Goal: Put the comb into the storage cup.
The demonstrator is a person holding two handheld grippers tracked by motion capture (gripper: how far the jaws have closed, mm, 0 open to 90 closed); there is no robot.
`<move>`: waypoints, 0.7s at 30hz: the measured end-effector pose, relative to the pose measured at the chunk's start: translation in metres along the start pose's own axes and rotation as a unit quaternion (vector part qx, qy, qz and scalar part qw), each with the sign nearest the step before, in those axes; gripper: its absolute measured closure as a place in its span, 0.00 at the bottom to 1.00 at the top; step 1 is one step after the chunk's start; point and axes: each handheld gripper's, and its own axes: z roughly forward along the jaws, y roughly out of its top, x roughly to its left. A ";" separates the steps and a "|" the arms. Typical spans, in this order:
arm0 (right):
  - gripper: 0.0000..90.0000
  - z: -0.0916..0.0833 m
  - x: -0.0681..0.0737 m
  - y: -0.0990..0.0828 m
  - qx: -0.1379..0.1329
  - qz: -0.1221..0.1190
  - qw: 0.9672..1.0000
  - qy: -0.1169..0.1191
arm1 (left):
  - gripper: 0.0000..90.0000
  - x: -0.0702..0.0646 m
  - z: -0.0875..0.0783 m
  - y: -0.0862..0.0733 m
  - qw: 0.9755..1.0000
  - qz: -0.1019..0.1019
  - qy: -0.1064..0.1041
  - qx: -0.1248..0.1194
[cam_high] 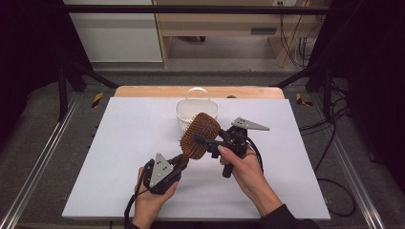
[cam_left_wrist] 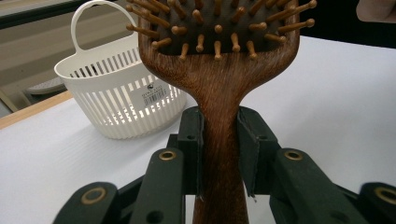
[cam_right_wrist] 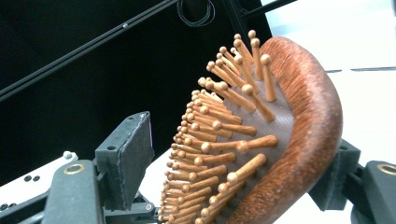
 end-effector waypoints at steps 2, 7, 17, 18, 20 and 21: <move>0.29 0.001 0.000 0.000 0.000 0.002 1.000 0.001 | 0.80 0.000 -0.001 0.000 1.000 0.000 0.000 0.000; 0.31 0.001 0.001 0.000 0.003 0.004 1.000 0.001 | 0.80 0.001 -0.001 -0.001 1.000 0.001 0.000 -0.003; 0.42 0.000 0.002 0.002 0.012 0.000 1.000 -0.004 | 0.80 0.002 -0.002 -0.004 1.000 0.001 -0.002 0.001; 0.42 0.000 0.002 0.002 0.013 -0.001 1.000 -0.004 | 0.80 0.002 -0.002 -0.005 1.000 0.002 -0.003 0.002; 0.43 0.000 0.005 0.000 0.015 -0.003 1.000 -0.003 | 0.80 0.001 -0.003 -0.006 1.000 0.001 -0.002 0.002; 0.43 0.000 0.006 0.000 0.015 -0.004 1.000 -0.003 | 0.80 0.001 -0.005 -0.007 1.000 -0.001 -0.001 0.002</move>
